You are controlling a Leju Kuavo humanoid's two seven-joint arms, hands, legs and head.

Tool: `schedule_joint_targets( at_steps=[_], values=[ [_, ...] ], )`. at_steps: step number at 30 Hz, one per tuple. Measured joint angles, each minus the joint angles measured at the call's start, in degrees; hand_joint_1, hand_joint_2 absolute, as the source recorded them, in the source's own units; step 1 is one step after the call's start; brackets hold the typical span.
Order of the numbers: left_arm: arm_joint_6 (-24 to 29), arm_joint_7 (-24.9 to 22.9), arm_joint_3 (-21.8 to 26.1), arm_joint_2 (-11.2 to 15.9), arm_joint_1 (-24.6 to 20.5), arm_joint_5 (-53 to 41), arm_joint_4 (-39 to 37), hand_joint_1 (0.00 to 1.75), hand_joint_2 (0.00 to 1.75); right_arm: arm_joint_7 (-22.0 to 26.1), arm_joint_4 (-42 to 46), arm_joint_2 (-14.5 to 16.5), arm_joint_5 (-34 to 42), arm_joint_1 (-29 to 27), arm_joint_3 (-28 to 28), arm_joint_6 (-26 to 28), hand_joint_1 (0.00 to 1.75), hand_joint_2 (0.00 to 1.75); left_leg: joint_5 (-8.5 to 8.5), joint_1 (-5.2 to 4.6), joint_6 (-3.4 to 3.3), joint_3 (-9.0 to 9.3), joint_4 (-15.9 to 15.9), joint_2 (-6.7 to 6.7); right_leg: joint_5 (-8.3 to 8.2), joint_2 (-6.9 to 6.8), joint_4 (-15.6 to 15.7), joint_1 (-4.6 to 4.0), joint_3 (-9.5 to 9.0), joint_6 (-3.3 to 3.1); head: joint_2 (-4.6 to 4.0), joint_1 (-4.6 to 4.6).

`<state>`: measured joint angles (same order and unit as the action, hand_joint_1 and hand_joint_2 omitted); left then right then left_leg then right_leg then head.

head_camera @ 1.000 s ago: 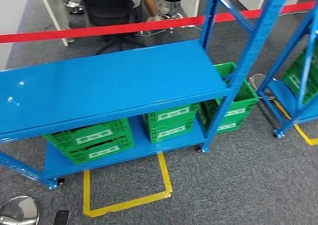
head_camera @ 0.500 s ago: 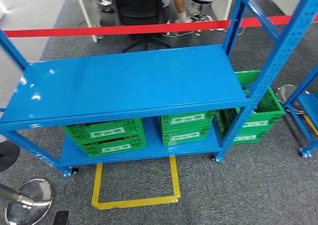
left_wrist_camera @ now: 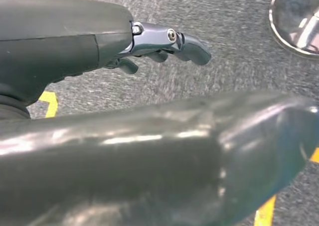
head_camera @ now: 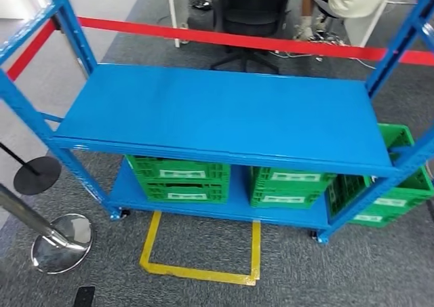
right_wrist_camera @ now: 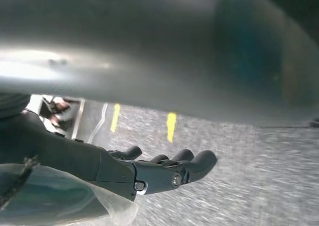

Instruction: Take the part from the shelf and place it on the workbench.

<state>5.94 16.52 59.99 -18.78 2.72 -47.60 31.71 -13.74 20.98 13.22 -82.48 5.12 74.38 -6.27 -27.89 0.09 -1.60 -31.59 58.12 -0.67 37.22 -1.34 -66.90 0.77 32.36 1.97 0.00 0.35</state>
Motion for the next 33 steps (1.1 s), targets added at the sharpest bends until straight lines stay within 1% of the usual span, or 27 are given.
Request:
schedule_joint_targets(
  at_steps=[1,2,3,4,5,6,7,8,9,12,13,14,16,17,18,19,21,22,23,24,27,28,29,30,31,32,33],
  values=[
    [0.02,-0.02,-0.10,0.00,-0.01,0.14,0.00,0.00,0.00,0.04,0.00,0.00,0.01,-0.15,0.00,0.00,0.00,0.00,-0.06,0.01,-0.14,0.01,0.01,0.68,1.26,0.81,-3.93,0.00,2.32,0.08,0.00,0.04],
    [0.05,-0.07,-0.22,0.00,0.03,0.38,0.00,0.00,0.00,0.01,0.00,0.00,0.01,-0.29,0.01,0.01,0.00,0.00,-0.15,0.01,-0.23,0.09,0.02,1.29,1.65,1.15,-6.75,0.00,4.27,0.15,0.00,0.03],
    [0.09,-0.16,-0.37,0.00,0.09,0.62,0.00,0.00,0.00,-0.07,0.02,0.00,0.01,-0.39,0.01,0.02,0.00,0.00,-0.28,0.02,-0.26,0.24,0.03,1.86,0.85,1.26,-7.63,0.01,5.38,0.21,0.00,0.04],
    [0.13,-0.26,-0.55,0.00,0.15,0.89,0.00,0.00,0.00,-0.14,0.04,0.00,0.02,-0.43,0.02,0.03,0.00,0.00,-0.46,0.05,-0.20,0.49,0.05,2.31,-1.04,1.27,-6.27,0.03,5.41,0.24,0.00,0.04],
    [0.15,-0.36,-0.74,0.00,0.22,1.16,0.00,0.00,0.00,-0.20,0.08,0.00,0.04,-0.42,0.02,0.03,0.00,0.00,-0.71,0.09,-0.04,0.85,0.07,2.66,-3.71,1.27,-2.94,0.10,4.42,0.25,0.00,0.04],
    [0.18,-0.44,-0.93,0.01,0.28,1.38,0.00,0.00,0.00,-0.20,0.11,0.00,0.07,-0.38,0.02,0.04,0.00,0.00,-1.03,0.07,0.22,1.17,0.14,2.90,-5.90,1.35,0.77,0.15,3.05,0.26,0.00,0.05],
    [0.19,-0.50,-1.15,0.02,0.32,1.59,0.01,0.00,0.00,-0.13,0.14,0.00,0.10,-0.30,0.01,0.03,0.00,0.00,-1.41,-0.01,0.57,1.37,0.33,3.07,-7.29,1.50,4.13,0.19,1.57,0.09,0.00,0.05],
    [0.22,-0.54,-1.34,0.04,0.35,1.75,0.04,0.00,0.00,0.04,0.15,0.00,0.15,-0.23,0.00,0.03,0.00,0.00,-1.67,-0.11,0.90,1.45,0.47,3.14,-7.92,1.64,6.32,0.18,0.56,-0.19,0.00,0.02],
    [0.25,-0.62,-1.53,0.05,0.40,1.95,0.10,0.00,0.00,0.22,0.16,0.00,0.20,-0.20,-0.01,0.02,0.00,0.00,-1.84,-0.20,1.18,1.42,0.57,3.18,-7.72,1.79,7.10,0.10,0.10,-0.54,0.00,-0.07],
    [0.31,-0.96,-2.18,0.15,0.51,2.66,0.33,0.00,0.00,0.28,0.21,0.01,0.47,-0.27,0.01,0.03,0.00,0.00,-2.45,-0.10,1.80,1.40,1.05,2.83,-7.52,1.68,7.50,0.11,-0.29,-1.62,0.00,-0.27],
    [0.33,-1.03,-2.44,0.18,0.52,2.86,0.41,0.00,0.00,0.15,0.26,0.02,0.56,-0.27,0.02,0.03,0.00,0.00,-3.31,-0.05,2.11,0.89,2.36,2.43,-7.46,1.53,7.63,0.21,-0.48,-1.95,0.00,-0.39],
    [0.35,-1.07,-2.70,0.20,0.53,2.97,0.49,0.00,0.00,0.03,0.31,0.03,0.63,-0.28,0.02,0.02,0.00,0.00,-4.67,0.02,2.44,-0.24,4.87,1.97,-7.37,1.35,7.74,0.31,-0.70,-2.25,0.00,-0.53],
    [0.37,-1.09,-3.07,0.20,0.56,3.15,0.60,0.00,0.00,-0.03,0.38,0.04,0.69,-0.31,0.02,0.02,0.00,0.00,-7.82,0.17,2.94,-4.15,12.46,1.42,-6.99,0.96,7.76,0.30,-1.04,-2.65,0.00,-0.72],
    [0.37,-1.09,-3.17,0.20,0.59,3.18,0.62,0.00,0.00,-0.03,0.38,0.04,0.69,-0.32,0.02,0.02,0.00,0.00,-8.61,0.25,3.06,-5.97,15.62,1.36,-6.78,0.81,7.76,0.29,-1.24,-2.73,0.00,-0.70],
    [0.37,-1.09,-3.23,0.20,0.64,3.20,0.63,0.00,0.00,-0.03,0.39,0.04,0.70,-0.32,0.02,0.02,0.00,0.00,-8.23,0.29,3.07,-7.00,16.99,1.34,-6.54,0.70,7.75,0.29,-1.51,-2.75,0.00,-0.70],
    [0.37,-1.09,-3.27,0.20,0.70,3.22,0.64,0.00,0.00,-0.03,0.39,0.04,0.71,-0.32,0.02,0.02,0.00,0.00,-6.68,0.30,2.97,-6.99,16.16,1.34,-6.29,0.66,7.75,0.28,-1.86,-2.72,0.00,-0.72],
    [0.37,-1.10,-3.38,0.20,0.84,3.28,0.68,0.00,0.00,-0.03,0.39,0.05,0.73,-0.33,0.02,0.00,0.00,0.00,-1.74,0.18,2.40,-4.59,9.49,1.23,-5.70,0.64,7.80,0.29,-2.55,-2.52,0.00,-0.71],
    [0.37,-1.11,-3.46,0.22,0.88,3.35,0.71,0.00,0.00,-0.03,0.39,0.07,0.74,-0.30,0.02,-0.03,0.00,0.00,-0.11,-0.01,2.03,-3.23,6.10,1.10,-5.38,0.63,7.81,0.22,-2.76,-2.27,0.00,-0.67],
    [0.37,-1.11,-3.52,0.23,0.91,3.42,0.74,0.00,0.00,-0.03,0.39,0.09,0.75,-0.28,0.02,-0.07,0.00,0.00,0.77,-0.19,1.73,-2.26,3.75,0.97,-5.12,0.62,7.81,0.15,-2.85,-2.05,0.00,-0.63],
    [0.37,-1.11,-3.57,0.25,0.93,3.48,0.76,0.00,0.00,-0.03,0.39,0.11,0.75,-0.27,0.02,-0.09,0.00,0.00,0.86,-0.35,1.54,-1.82,2.70,0.85,-4.95,0.61,7.81,0.08,-2.80,-1.86,0.00,-0.61],
    [0.38,-1.11,-3.69,0.24,0.92,3.60,0.80,0.00,0.00,-0.02,0.40,0.13,0.76,-0.23,0.02,-0.10,0.00,0.00,0.45,-0.45,1.41,-1.57,2.18,0.81,-4.85,0.62,7.79,0.01,-2.95,-1.64,0.00,-0.63],
    [0.39,-1.15,-3.78,0.23,0.94,3.68,0.86,0.00,0.00,-0.02,0.42,0.13,0.77,-0.24,0.02,-0.10,0.00,0.00,0.26,-0.48,1.33,-1.52,1.97,0.82,-4.87,0.56,7.89,0.06,-2.93,-1.46,0.00,-0.66],
    [0.40,-1.21,-3.94,0.18,1.04,3.76,0.99,0.00,0.00,-0.05,0.43,0.13,0.77,-0.22,0.02,-0.10,0.00,0.00,0.15,-0.35,1.04,-1.11,1.32,0.89,-4.48,0.58,7.58,0.08,-2.84,-1.08,0.00,-0.64],
    [0.42,-1.27,-4.15,0.13,1.14,3.84,1.13,0.00,0.00,-0.09,0.45,0.14,0.78,-0.19,0.02,-0.10,0.00,0.00,-0.01,-0.23,0.67,-0.70,0.72,0.96,-3.43,0.69,5.77,0.10,-1.88,-0.66,0.00,-0.59],
    [0.42,-1.33,-4.35,0.09,1.24,3.86,1.23,0.00,0.00,-0.12,0.45,0.14,0.78,-0.19,0.02,-0.12,0.00,0.00,-0.08,-0.12,0.28,-0.30,0.27,1.05,-1.97,0.83,2.80,0.10,-0.21,-0.27,0.00,-0.51],
    [0.42,-1.34,-4.53,0.04,1.34,3.86,1.32,0.00,0.00,-0.12,0.46,0.14,0.78,-0.20,0.02,-0.12,0.00,0.00,-0.20,0.00,-0.09,0.20,-0.20,1.11,-0.29,1.03,-1.17,0.07,2.03,0.03,0.00,-0.45],
    [0.42,-1.35,-4.62,0.04,1.34,3.86,1.34,0.00,0.00,-0.09,0.46,0.14,0.78,-0.24,0.02,-0.12,0.00,0.00,-0.47,-0.05,-0.25,0.41,-0.19,1.14,0.80,1.15,-4.98,0.07,4.50,0.15,0.00,-0.43]
  ],
)
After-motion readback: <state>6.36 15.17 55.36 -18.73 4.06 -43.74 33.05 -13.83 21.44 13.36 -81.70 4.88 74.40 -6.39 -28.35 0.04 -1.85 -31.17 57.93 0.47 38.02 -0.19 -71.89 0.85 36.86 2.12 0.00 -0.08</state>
